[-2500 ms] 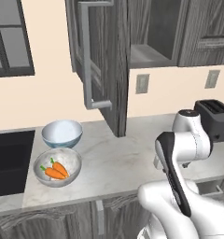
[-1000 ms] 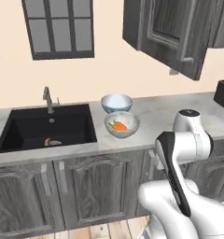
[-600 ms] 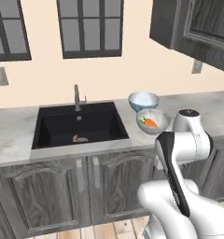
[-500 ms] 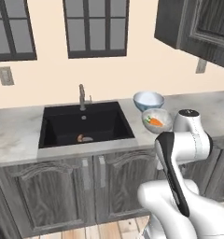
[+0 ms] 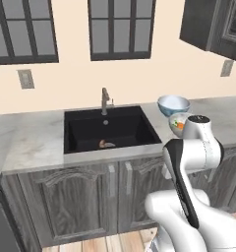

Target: Pick the carrots from the cabinet and place them in one bowl. Pick the potato from the sink and place it in the other bowl.

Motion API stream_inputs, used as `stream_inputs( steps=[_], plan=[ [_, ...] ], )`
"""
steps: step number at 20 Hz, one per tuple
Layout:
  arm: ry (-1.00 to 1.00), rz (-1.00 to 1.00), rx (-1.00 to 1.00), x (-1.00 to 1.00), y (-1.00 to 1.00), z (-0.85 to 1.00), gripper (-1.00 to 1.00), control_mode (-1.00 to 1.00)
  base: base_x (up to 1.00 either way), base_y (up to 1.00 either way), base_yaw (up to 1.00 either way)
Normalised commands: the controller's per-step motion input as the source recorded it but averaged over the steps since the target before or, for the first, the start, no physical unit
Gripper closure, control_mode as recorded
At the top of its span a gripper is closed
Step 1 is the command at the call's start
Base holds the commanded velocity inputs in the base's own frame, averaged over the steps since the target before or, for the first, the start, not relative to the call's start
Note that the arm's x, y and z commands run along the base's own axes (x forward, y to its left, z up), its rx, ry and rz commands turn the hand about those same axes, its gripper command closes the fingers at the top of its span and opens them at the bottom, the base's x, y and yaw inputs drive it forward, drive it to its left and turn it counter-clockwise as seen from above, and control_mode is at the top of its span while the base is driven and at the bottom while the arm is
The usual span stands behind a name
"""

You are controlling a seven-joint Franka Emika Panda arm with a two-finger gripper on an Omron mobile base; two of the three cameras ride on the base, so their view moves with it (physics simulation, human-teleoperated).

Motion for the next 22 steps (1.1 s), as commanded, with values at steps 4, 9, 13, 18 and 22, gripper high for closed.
stream_inputs(
  steps=[4,9,13,18,22],
  plan=[
    [0.0,0.0,0.0,0.0,0.0,0.0,-1.0,1.0,0.18,0.1,0.0],
    [0.0,0.0,0.0,0.0,0.0,0.0,-1.0,1.0,0.21,0.0,0.04],
    [0.0,0.0,0.0,0.0,0.0,0.0,-1.0,1.0,0.35,0.0,0.11],
    [0.0,0.0,0.0,0.0,0.0,0.0,-1.0,1.0,0.49,-0.06,0.11],
    [0.0,0.0,0.0,0.0,0.0,0.0,-1.0,1.0,0.37,-0.08,0.04]
  ],
)
